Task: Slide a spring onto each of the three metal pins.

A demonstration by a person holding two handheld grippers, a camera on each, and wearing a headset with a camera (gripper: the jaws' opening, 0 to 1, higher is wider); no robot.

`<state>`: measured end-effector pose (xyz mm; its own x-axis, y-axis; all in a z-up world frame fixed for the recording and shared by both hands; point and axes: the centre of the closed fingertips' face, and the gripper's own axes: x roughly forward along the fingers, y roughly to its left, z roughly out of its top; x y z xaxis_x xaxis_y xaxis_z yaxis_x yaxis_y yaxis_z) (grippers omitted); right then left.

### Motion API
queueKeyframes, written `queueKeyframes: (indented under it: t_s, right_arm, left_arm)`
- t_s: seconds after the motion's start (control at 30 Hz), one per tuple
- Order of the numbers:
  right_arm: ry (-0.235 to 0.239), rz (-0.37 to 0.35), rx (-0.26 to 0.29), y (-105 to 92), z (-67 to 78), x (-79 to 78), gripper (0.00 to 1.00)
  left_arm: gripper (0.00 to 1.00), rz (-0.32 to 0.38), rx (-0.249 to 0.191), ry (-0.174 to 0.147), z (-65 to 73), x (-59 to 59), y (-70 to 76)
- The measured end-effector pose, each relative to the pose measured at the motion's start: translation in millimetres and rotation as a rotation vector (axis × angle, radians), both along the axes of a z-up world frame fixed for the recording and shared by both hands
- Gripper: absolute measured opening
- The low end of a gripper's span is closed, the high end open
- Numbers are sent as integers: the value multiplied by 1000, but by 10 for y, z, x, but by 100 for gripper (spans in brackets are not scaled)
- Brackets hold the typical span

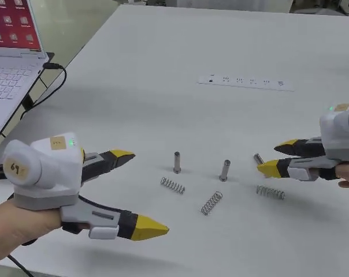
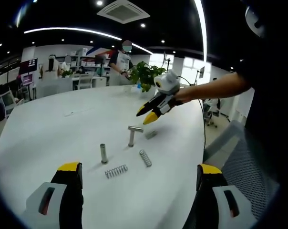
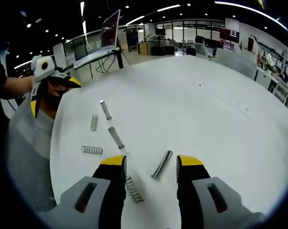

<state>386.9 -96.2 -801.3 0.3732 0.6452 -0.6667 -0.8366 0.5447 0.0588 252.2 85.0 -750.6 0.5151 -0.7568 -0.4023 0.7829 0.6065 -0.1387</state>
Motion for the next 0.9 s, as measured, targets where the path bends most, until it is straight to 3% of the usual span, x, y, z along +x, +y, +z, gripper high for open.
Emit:
queueKeyframes:
  t_s: [0.2, 0.3, 0.7, 0.9]
  right_arm:
    - [49, -52, 22, 30, -40, 122, 33]
    - [95, -99, 39, 45, -81, 174, 31]
    - [190, -184, -14, 29, -296, 302, 16]
    - [202, -178, -57, 69, -380, 280, 14]
  left_arm:
    - [97, 6, 1, 5, -19, -7, 18]
    - [97, 7, 1, 8, -31, -3, 21]
    - [97, 3, 6, 13, -46, 0, 14]
    - [96, 2, 31, 22, -113, -23, 55]
